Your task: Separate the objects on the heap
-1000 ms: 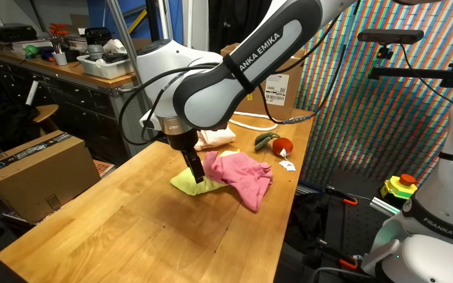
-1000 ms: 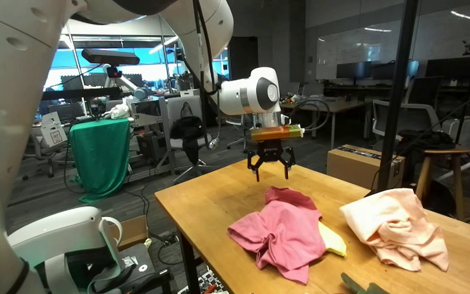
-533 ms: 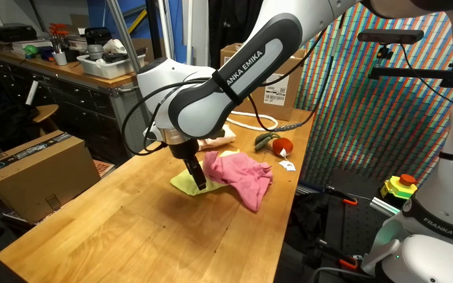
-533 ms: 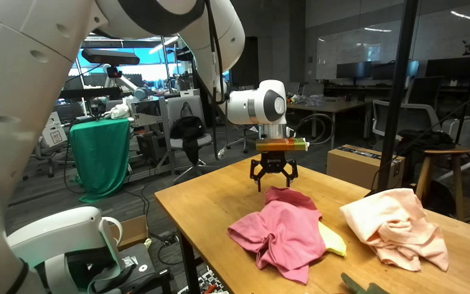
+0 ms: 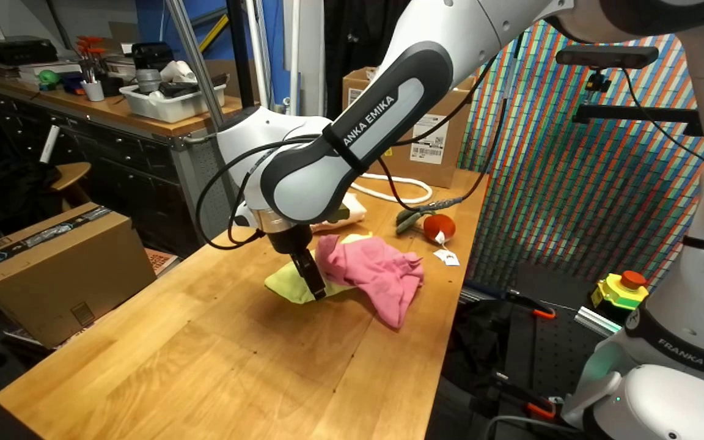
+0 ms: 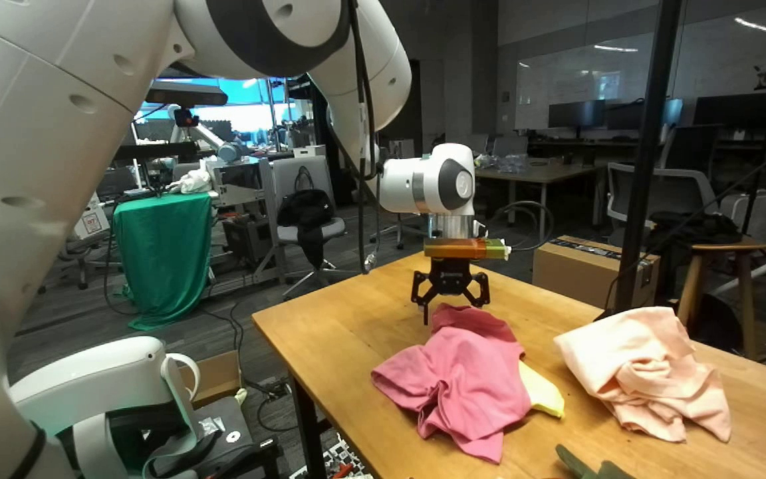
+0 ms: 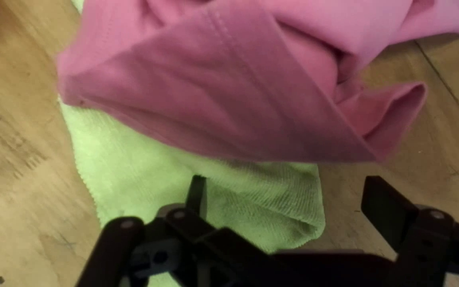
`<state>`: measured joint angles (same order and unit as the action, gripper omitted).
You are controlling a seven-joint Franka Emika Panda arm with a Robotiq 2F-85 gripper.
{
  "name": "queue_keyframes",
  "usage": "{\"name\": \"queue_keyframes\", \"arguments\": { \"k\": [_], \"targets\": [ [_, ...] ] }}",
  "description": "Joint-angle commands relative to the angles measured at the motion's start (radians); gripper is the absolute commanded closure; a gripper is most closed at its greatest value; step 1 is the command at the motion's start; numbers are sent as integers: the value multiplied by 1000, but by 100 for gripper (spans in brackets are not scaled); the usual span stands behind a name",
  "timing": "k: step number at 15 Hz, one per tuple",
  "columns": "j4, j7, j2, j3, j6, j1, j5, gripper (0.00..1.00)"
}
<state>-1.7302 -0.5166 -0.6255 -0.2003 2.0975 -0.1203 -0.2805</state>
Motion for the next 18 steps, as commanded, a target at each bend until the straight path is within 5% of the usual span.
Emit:
{"name": "queue_keyframes", "arguments": {
  "k": [1, 15, 16, 18],
  "targets": [
    [40, -53, -30, 1, -23, 8, 13, 0],
    [43, -93, -64, 14, -3, 9, 2, 0],
    [44, -95, -66, 13, -2, 9, 2, 17],
    [46, -93, -67, 15, 1, 8, -1, 32]
  ]
}}
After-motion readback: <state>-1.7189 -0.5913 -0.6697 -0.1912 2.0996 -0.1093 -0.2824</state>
